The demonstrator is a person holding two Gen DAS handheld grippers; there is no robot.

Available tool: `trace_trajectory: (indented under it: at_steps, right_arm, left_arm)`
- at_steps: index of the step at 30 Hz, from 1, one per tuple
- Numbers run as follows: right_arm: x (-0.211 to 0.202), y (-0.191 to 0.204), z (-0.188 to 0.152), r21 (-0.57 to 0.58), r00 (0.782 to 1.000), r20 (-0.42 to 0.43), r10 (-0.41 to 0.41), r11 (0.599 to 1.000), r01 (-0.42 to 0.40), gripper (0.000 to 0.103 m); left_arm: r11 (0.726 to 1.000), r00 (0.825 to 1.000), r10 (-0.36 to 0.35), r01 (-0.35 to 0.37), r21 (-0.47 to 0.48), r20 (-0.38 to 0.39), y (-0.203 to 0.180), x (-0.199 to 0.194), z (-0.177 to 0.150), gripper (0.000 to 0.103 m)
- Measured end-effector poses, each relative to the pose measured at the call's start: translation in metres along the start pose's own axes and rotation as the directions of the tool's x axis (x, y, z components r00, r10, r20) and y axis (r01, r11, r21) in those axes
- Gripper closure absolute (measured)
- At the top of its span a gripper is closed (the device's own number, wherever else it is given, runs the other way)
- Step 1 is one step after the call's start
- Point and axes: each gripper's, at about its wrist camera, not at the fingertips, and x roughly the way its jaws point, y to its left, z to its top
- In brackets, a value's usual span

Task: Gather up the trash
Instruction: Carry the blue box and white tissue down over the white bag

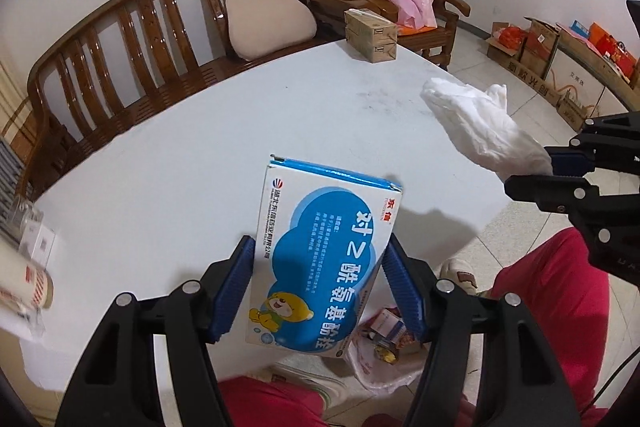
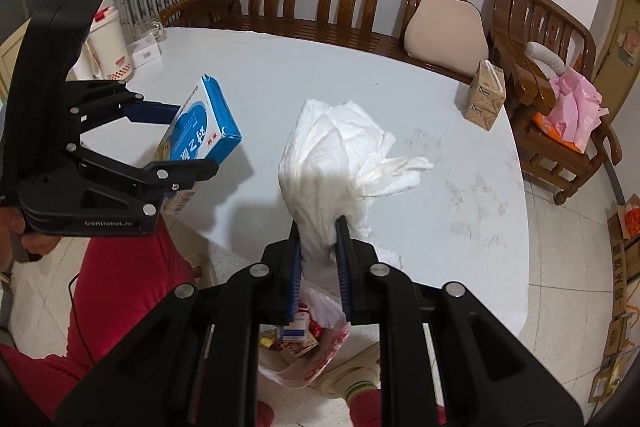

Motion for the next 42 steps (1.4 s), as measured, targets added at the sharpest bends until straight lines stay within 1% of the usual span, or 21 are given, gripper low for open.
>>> trace_trajectory:
  at_steps: [4, 11, 13, 16, 20, 24, 26, 30, 35, 38, 42]
  right_arm:
    - [-0.01, 0.011, -0.017, -0.002, 1.0, 0.009, 0.004, 1.0, -0.004, 0.087]
    - [-0.025, 0.033, -0.048, 0.002, 1.0, 0.01, 0.014, 1.0, -0.014, 0.087]
    - [-0.027, 0.039, -0.058, -0.001, 1.0, -0.003, 0.016, 1.0, -0.016, 0.087]
    - [-0.027, 0.047, -0.072, -0.002, 1.0, -0.014, 0.018, 1.0, -0.018, 0.087]
    - [-0.026, 0.055, -0.087, -0.008, 1.0, -0.029, 0.009, 1.0, -0.009, 0.087]
    - [-0.018, 0.062, -0.104, 0.004, 0.998, -0.059, 0.027, 1.0, -0.027, 0.087]
    - [-0.011, 0.064, -0.113, 0.017, 0.996, -0.077, 0.036, 0.999, -0.035, 0.087]
    - [0.002, 0.065, -0.127, 0.039, 0.993, -0.108, 0.038, 0.999, -0.034, 0.087]
    - [0.021, 0.061, -0.14, 0.075, 0.988, -0.147, 0.049, 0.996, -0.038, 0.087]
    - [0.033, 0.06, -0.146, 0.091, 0.984, -0.171, 0.058, 0.995, -0.043, 0.087]
    - [0.049, 0.058, -0.153, 0.092, 0.978, -0.2, 0.053, 0.995, -0.035, 0.087]
  left_arm:
    - [0.999, 1.0, -0.031, 0.031, -0.029, -0.004, -0.009, -0.008, -0.016, 0.04]
    - [0.996, 0.998, -0.06, 0.059, -0.065, -0.013, -0.026, -0.013, -0.046, 0.04]
    - [0.995, 0.997, -0.079, 0.078, -0.064, -0.023, -0.033, -0.013, -0.057, 0.04]
    - [0.996, 0.997, -0.068, 0.066, -0.055, -0.046, -0.042, -0.008, -0.073, 0.04]
    - [0.994, 0.993, -0.086, 0.08, -0.076, -0.076, -0.048, 0.0, -0.093, 0.04]
    - [0.992, 0.991, -0.102, 0.093, -0.09, -0.09, -0.051, 0.009, -0.107, 0.04]
    - [0.992, 0.991, -0.095, 0.086, -0.093, -0.099, -0.052, 0.015, -0.112, 0.04]
    - [0.989, 0.985, -0.117, 0.104, -0.108, -0.128, -0.053, 0.033, -0.122, 0.04]
    - [0.988, 0.979, -0.127, 0.109, -0.113, -0.159, -0.055, 0.055, -0.135, 0.04]
    - [0.985, 0.97, -0.141, 0.117, -0.127, -0.199, -0.057, 0.072, -0.142, 0.04]
    - [0.983, 0.962, -0.156, 0.129, -0.13, -0.226, -0.061, 0.088, -0.149, 0.04]
